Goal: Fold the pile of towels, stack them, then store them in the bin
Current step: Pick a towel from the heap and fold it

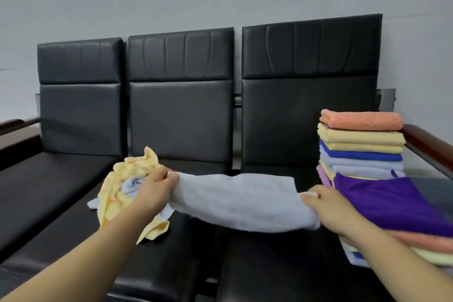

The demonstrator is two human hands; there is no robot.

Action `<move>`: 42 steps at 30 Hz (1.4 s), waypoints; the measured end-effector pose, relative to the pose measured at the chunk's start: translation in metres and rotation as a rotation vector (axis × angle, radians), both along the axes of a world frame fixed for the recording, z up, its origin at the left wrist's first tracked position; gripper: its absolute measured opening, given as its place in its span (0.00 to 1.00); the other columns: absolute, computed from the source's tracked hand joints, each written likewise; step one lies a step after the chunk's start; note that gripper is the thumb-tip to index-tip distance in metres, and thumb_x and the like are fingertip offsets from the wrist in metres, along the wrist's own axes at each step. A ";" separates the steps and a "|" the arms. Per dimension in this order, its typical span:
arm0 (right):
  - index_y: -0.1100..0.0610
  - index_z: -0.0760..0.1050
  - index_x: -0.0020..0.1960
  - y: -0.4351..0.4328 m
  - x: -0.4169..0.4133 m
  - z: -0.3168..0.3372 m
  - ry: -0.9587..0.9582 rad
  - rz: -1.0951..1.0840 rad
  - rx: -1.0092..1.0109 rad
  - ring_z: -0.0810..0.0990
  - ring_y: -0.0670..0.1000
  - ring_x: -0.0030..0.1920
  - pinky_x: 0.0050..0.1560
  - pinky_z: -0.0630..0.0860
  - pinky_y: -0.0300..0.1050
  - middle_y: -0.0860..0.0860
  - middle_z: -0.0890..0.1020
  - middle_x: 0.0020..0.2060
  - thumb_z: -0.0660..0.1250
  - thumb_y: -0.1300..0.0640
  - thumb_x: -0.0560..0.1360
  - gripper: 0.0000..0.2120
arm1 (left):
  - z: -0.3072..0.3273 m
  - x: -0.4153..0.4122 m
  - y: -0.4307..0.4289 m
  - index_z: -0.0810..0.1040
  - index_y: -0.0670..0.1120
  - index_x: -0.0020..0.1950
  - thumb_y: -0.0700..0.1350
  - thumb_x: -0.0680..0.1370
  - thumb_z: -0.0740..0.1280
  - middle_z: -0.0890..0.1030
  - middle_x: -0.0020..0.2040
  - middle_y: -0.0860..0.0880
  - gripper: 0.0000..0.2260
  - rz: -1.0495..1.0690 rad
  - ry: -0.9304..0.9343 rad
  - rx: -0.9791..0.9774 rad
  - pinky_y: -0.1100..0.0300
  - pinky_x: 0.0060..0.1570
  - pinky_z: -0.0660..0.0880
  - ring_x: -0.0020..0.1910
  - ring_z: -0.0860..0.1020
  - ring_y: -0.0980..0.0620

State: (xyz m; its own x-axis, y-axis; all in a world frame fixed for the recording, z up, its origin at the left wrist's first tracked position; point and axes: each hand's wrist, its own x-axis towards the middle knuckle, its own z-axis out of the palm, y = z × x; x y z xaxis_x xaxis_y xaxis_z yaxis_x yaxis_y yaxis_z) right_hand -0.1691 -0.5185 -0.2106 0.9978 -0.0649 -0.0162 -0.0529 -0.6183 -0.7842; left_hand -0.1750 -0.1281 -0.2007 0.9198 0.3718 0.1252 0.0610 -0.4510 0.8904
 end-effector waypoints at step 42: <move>0.58 0.67 0.70 0.054 0.117 -0.065 0.209 -0.203 -0.269 0.79 0.50 0.43 0.35 0.73 0.43 0.53 0.76 0.47 0.62 0.52 0.85 0.17 | -0.111 0.119 -0.008 0.67 0.44 0.50 0.50 0.84 0.57 0.79 0.44 0.46 0.10 0.162 0.258 0.583 0.50 0.44 0.70 0.43 0.77 0.43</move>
State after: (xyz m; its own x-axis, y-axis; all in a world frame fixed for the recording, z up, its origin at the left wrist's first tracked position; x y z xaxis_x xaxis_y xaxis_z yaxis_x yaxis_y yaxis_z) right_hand -0.0519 -0.4640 -0.2751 0.9412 -0.2904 -0.1728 -0.3366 -0.7608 -0.5549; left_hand -0.0563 -0.1364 -0.3120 0.8854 0.4459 0.1311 0.3474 -0.8223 0.4507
